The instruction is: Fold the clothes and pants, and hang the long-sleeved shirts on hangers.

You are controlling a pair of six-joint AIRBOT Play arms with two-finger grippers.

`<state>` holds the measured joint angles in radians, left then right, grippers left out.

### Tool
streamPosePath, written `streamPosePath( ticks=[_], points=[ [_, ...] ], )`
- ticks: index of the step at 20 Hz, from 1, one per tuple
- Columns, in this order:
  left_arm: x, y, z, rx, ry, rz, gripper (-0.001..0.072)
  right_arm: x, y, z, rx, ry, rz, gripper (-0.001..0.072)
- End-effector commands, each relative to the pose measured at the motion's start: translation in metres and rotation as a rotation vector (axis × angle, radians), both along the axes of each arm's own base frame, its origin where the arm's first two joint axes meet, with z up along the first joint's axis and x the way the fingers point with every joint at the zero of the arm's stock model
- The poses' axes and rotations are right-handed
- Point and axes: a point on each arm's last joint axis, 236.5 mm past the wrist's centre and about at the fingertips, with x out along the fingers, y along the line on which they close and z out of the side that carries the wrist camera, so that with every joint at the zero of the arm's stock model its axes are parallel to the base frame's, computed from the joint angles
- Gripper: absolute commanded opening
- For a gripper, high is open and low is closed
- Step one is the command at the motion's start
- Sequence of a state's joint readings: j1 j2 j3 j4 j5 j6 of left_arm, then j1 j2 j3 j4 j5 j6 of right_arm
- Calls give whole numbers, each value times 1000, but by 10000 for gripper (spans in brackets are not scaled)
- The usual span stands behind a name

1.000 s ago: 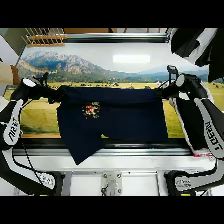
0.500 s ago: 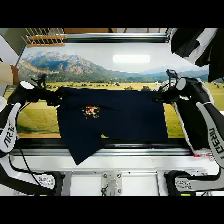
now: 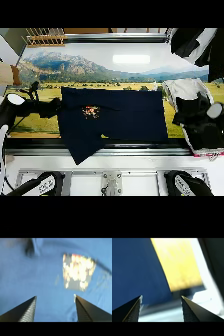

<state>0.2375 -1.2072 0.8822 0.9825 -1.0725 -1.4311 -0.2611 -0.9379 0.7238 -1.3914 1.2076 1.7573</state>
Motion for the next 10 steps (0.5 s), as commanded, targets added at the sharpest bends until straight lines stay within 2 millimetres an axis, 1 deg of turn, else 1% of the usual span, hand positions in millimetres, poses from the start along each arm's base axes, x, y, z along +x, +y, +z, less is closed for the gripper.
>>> streamPosePath(
  ticks=[1, 3, 5, 6, 9, 10],
  points=[
    [-37, -11, -9, -21, 24, 9, 490, -59, 23, -44, 177, 92, -243, 534],
    [-47, -13, -12, -21, 28, 11, 491, -62, 35, -60, 245, 81, -312, 534],
    [-54, -15, -15, -21, 31, 12, 491, -52, 42, -68, 289, 33, -361, 534],
    [-56, -15, -16, -21, 33, 13, 491, -44, 44, -69, 306, -1, -371, 533],
    [-56, -15, -17, -22, 35, 13, 491, -32, 41, -75, 288, -39, -376, 530],
    [-56, -15, -17, -22, 36, 13, 491, -29, 42, -78, 281, -43, -369, 485]
  ],
)
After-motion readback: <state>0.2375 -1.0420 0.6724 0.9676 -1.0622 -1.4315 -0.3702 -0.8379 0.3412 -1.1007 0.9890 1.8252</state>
